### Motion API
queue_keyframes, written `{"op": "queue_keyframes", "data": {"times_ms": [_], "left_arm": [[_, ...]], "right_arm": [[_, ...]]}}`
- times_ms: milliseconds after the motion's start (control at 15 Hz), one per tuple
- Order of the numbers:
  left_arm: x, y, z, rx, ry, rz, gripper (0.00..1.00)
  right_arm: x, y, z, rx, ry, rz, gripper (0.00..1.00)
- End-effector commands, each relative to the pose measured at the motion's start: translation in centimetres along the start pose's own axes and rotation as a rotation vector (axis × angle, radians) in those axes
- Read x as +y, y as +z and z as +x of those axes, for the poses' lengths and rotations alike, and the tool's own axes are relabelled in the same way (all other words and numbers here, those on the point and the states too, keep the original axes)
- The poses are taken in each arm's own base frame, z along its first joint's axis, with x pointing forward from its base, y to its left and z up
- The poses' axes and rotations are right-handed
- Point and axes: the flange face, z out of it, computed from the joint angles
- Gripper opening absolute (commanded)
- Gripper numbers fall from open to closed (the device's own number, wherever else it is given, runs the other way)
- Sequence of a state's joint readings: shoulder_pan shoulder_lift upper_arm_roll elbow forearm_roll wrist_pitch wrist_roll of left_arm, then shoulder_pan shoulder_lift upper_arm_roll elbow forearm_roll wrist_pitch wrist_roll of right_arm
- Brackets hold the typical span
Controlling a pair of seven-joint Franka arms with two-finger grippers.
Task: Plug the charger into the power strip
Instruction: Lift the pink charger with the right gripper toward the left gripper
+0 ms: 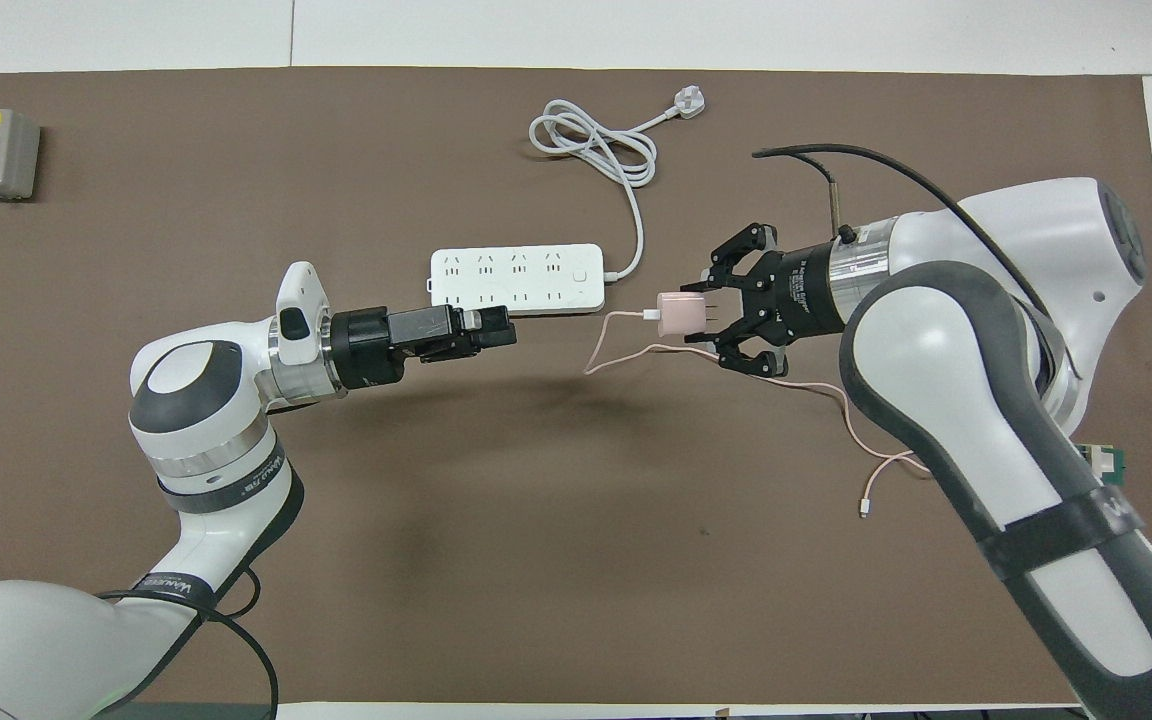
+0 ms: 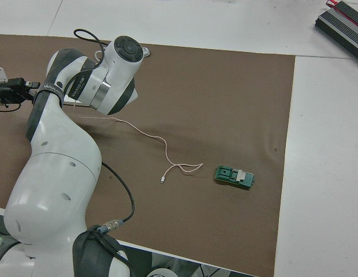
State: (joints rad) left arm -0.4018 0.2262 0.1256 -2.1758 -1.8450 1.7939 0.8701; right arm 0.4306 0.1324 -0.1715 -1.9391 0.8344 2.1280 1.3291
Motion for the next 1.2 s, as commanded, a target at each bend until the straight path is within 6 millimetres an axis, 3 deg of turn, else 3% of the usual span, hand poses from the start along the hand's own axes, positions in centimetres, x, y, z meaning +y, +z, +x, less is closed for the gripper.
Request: {"op": "queue_keyframes", "data": {"times_ms": [0, 468, 935, 1136], "left_arm": [[-0.4, 0.5, 0.5, 0.022, 0.021, 0.009, 1.0], [0.2, 1.7, 0.4, 0.021, 0.038, -0.003, 1.0], [0.1, 3.0, 0.0, 0.05, 0.027, -0.007, 1.0], [0.1, 3.7, -0.3, 0.047, 0.028, -0.005, 1.0]], "right_arm": [[-0.2, 1.0, -2.0, -0.02, 0.01, 0.045, 0.1], [1.1, 5.2, -6.5, 0.011, 0.04, 0.133, 0.11], [2.4, 8.7, -9.3, 0.007, 0.061, 0.16, 0.11], [2.2, 9.5, -9.6, 0.004, 0.064, 0.166, 0.11]]}}
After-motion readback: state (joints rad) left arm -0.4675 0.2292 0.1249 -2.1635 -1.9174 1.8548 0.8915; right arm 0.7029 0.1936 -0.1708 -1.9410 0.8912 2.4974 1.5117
